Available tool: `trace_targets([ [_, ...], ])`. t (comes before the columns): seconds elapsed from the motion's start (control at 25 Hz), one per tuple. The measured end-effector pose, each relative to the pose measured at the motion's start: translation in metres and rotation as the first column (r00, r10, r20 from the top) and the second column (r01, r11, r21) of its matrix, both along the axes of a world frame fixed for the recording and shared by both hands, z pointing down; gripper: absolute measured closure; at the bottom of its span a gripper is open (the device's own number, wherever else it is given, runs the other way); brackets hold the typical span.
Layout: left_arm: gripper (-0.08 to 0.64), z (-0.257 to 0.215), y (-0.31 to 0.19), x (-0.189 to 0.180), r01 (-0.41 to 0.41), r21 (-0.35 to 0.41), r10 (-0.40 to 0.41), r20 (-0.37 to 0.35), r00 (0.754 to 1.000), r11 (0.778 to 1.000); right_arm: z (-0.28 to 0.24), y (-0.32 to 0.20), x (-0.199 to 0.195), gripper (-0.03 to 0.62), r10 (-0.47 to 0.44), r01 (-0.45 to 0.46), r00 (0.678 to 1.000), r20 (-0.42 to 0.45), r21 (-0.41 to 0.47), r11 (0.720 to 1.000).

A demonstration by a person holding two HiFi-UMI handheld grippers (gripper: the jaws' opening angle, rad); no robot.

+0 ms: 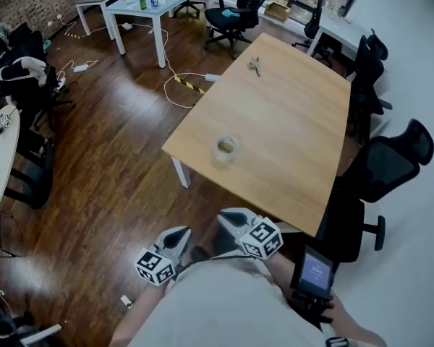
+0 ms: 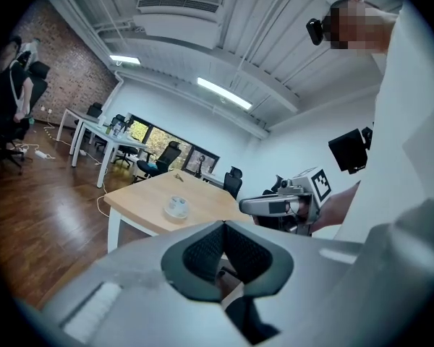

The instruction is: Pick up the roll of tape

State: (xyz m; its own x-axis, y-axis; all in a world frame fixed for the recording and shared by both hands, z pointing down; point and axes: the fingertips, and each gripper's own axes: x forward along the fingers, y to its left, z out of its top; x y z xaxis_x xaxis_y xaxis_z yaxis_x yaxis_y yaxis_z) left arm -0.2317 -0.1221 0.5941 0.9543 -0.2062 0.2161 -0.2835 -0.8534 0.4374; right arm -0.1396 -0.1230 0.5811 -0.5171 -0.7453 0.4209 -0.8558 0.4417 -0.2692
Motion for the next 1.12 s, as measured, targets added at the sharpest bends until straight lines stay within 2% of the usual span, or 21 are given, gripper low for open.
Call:
trace_targets([
  [0.2, 0.555, 0.011, -0.017, 0.001, 0.039, -0.015, -0.038, 0.037, 0.999, 0.999, 0.014, -0.024, 0.004, 0.586, -0.04, 0.04, 0.999, 0.035, -0.021, 0.999],
  [0.44, 0.555, 0.007, -0.052, 0.036, 0.036, 0.007, -0.037, 0.07, 0.997, 0.999, 0.017, -0.056, 0.031, 0.586, -0.07, 0.071, 0.995, 0.071, -0.018, 0.997],
  [0.76, 0.555, 0.005, -0.091, 0.115, -0.108, 0.03, 0.103, 0.131, 0.986, 0.994, 0.02, -0.087, 0.098, 0.586, 0.012, -0.01, 0.993, 0.12, -0.018, 1.0],
  [1.12, 0.552, 0.006, -0.117, 0.18, -0.239, 0.06, 0.218, 0.244, 0.945, 0.969, 0.018, -0.094, 0.171, 0.586, 0.118, -0.116, 0.978, 0.171, -0.019, 0.993],
])
